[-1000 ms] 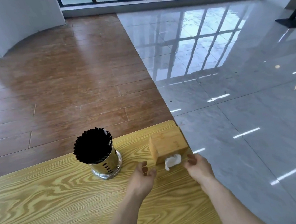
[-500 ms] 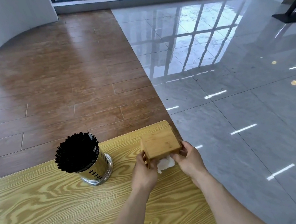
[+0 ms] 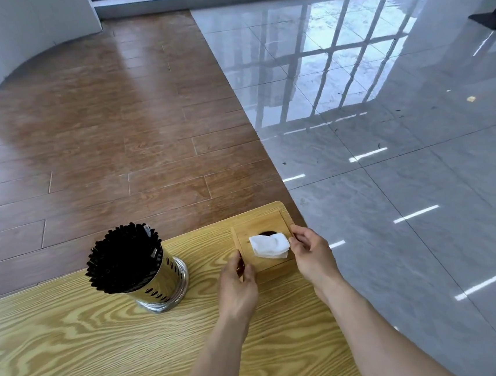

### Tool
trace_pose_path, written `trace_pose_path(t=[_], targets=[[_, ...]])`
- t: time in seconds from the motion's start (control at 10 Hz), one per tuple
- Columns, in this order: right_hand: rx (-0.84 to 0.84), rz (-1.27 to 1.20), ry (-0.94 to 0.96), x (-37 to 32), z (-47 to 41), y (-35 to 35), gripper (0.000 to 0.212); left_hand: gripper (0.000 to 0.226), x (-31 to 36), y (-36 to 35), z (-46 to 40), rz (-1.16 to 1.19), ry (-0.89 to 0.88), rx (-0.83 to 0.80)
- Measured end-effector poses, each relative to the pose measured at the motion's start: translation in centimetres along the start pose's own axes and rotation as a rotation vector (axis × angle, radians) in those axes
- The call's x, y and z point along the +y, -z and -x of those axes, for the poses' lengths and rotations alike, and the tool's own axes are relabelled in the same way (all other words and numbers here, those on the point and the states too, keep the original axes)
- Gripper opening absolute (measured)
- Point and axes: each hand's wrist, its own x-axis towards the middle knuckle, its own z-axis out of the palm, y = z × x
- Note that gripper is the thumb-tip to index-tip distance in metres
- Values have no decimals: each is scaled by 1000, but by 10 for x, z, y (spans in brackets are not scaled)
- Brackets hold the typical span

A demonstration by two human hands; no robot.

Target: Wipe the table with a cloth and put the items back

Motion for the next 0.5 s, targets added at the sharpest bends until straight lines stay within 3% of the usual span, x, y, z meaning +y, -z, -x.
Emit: trace_pose_path(t=[0.4,0.5], targets=[[-143,-100,-6,-4,19,0,55,59,-4,1,7,83,-43,-89],[-68,-33,-24,5,29,1,65,62,-6,5,14,77,-30,-103]])
